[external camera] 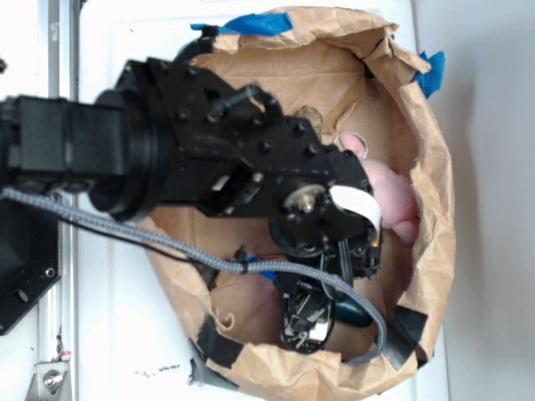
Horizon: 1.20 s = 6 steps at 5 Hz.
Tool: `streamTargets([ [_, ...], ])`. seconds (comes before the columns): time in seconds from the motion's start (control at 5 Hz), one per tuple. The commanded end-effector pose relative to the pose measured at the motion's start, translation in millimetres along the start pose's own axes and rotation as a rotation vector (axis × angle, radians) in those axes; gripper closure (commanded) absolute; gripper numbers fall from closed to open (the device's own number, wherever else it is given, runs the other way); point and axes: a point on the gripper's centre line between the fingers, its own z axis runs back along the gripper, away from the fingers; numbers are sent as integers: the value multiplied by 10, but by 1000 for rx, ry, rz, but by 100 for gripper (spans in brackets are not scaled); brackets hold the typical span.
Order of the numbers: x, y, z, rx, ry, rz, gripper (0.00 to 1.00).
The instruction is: Grab the plastic pickle.
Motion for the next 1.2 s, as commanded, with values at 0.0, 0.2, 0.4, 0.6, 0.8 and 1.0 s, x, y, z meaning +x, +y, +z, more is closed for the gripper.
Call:
streamTargets([
  [0.0, -53, -192, -54, 33, 52, -177, 0],
  [0.2, -55, -177, 192, 32, 10, -175, 0],
  [0.4, -38, -132, 447, 32, -33, -166, 0],
  [0.6, -31, -87, 596, 41, -67, -159, 0],
  [0.8, 22, -30, 569, 26, -64, -178, 0],
  [1.0, 79, -25, 456, 29, -37, -233, 0],
])
